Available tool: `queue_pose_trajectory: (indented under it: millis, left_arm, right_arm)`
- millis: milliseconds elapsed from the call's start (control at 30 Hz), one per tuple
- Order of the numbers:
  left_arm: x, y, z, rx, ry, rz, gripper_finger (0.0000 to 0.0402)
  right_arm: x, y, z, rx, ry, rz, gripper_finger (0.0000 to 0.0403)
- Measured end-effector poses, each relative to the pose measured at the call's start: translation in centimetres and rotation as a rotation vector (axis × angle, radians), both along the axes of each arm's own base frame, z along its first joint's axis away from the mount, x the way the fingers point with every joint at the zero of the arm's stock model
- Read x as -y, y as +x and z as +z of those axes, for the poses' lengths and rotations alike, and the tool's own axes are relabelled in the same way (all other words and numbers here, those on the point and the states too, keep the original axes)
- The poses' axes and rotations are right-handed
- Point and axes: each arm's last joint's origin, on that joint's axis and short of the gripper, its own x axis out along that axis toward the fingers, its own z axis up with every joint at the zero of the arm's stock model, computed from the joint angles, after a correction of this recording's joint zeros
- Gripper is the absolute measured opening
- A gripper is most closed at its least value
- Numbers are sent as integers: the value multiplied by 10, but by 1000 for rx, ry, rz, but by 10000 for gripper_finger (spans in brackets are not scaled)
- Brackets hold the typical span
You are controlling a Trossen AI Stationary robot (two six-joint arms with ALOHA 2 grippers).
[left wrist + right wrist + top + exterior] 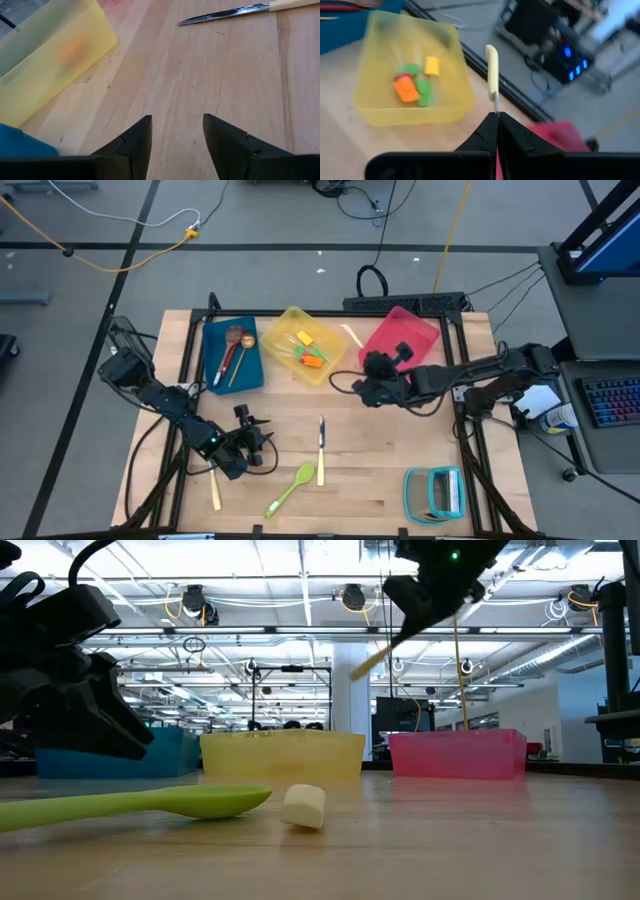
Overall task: Pick & Place Kitchen Items
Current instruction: Put the middle yellow table knife into the red bin
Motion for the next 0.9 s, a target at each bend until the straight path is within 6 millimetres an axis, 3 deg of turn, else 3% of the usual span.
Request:
queue_pose_trajectory:
  millis: [267,700,900]
  left_arm:
    - [0,0,0,7,-9,5,182]
    - [0,0,0,6,-6,1,182]
    - [0,0,0,7,-4,2,182]
  right_arm:
    - [23,-15,-15,-7,78,-209,2]
    - [71,-58,-85,-88,261,-481,2]
    - [87,-64,-110,-36,300,-472,6]
